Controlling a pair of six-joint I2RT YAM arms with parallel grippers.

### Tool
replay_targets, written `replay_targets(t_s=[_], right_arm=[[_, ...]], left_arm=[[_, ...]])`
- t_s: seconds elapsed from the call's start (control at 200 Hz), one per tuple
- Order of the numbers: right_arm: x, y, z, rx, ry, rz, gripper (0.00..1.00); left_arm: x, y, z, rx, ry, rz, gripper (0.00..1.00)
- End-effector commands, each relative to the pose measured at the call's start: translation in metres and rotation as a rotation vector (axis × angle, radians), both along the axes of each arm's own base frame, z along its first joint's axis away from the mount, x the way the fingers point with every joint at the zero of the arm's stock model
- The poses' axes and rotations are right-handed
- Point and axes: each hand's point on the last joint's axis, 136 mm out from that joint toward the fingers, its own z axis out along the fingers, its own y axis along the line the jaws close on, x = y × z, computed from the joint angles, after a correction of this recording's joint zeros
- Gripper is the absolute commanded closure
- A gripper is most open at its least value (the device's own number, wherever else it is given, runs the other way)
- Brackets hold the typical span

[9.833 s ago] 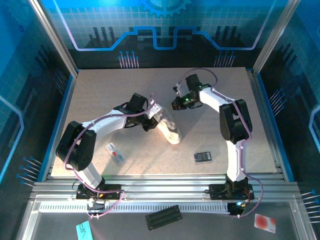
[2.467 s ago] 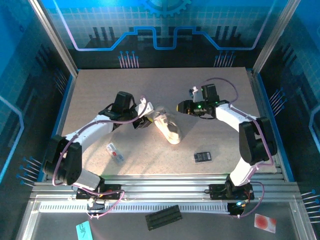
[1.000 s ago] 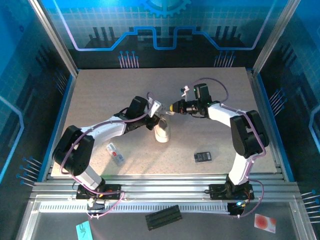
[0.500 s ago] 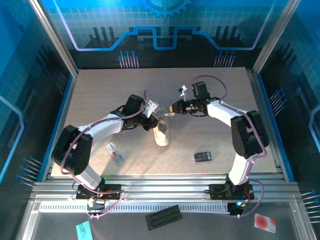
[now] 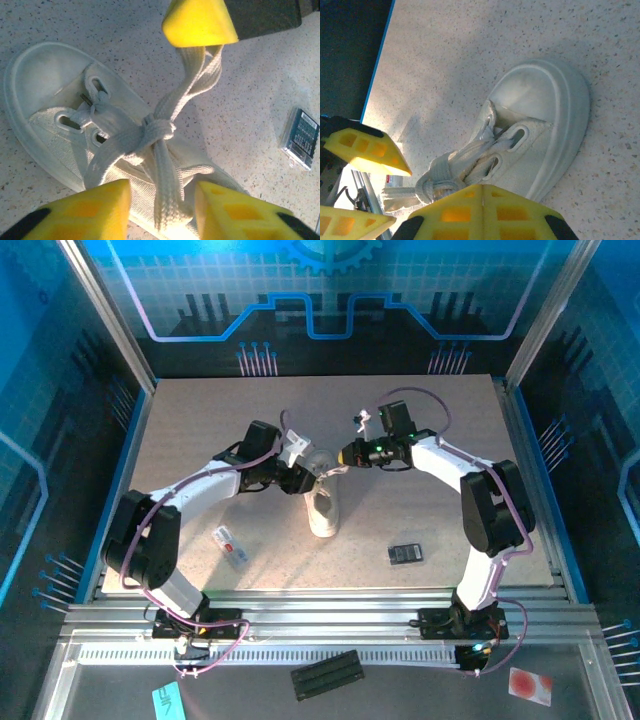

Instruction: Tie the shoes

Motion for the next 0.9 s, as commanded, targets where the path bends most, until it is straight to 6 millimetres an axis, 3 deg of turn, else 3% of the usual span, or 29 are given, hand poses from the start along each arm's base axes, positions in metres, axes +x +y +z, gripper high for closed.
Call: replay_targets(t_s=[0.0, 0.055, 0.315, 0.375, 0.64, 0.896], right_arm=[[-0.002, 0.007, 0.008, -0.020, -0.006, 0.012, 0.96], [-0.003, 0.008, 0.011, -0.027, -0.006, 0.014, 0.96], [-0.012, 0.019, 0.024, -0.113, 0.005, -0.010, 0.96], [-0.015, 0.026, 0.028, -0.125, 0.003, -0.012, 0.97], [-0.018, 0.043, 0.045, -0.140, -0.041, -0.013, 0.99], [-0.005, 0.057, 0.084, -0.076, -0.128, -0.020, 1.00]], left_arm=[[-0.003, 0.005, 0.002, -0.009, -0.028, 0.015, 0.56], [-0.003, 0.006, 0.002, -0.008, -0.039, 0.020, 0.58], [-0.002, 0.008, -0.010, 0.016, -0.030, 0.021, 0.95], [0.000, 0.008, -0.010, 0.022, -0.036, 0.021, 1.00], [0.008, 0.020, -0.020, 0.120, -0.011, 0.055, 1.00], [0.013, 0.025, -0.030, 0.177, 0.030, 0.065, 1.00]])
